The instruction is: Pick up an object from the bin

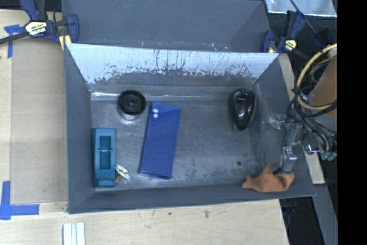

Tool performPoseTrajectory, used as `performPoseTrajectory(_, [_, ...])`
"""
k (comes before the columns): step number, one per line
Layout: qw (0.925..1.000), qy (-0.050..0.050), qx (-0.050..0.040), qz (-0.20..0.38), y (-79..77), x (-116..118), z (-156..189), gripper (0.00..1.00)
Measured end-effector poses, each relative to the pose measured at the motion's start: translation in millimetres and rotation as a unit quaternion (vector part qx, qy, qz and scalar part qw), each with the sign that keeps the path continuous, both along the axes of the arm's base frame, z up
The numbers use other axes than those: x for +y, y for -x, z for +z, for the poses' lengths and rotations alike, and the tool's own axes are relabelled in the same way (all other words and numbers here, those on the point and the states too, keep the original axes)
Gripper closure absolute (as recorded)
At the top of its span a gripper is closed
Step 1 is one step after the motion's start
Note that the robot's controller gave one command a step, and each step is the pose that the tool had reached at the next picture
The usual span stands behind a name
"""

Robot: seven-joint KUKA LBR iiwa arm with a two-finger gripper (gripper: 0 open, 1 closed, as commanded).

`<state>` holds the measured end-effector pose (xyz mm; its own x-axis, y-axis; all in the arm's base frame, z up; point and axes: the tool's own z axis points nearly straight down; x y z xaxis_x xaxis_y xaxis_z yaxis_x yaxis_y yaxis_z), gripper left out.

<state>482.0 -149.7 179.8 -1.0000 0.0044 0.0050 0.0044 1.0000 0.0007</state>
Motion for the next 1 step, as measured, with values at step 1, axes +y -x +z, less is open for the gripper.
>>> performPoseTrajectory(1, [1.0, 0.001, -0.0041, 0.002, -1.9, 0.7, 4.5, 0.0])
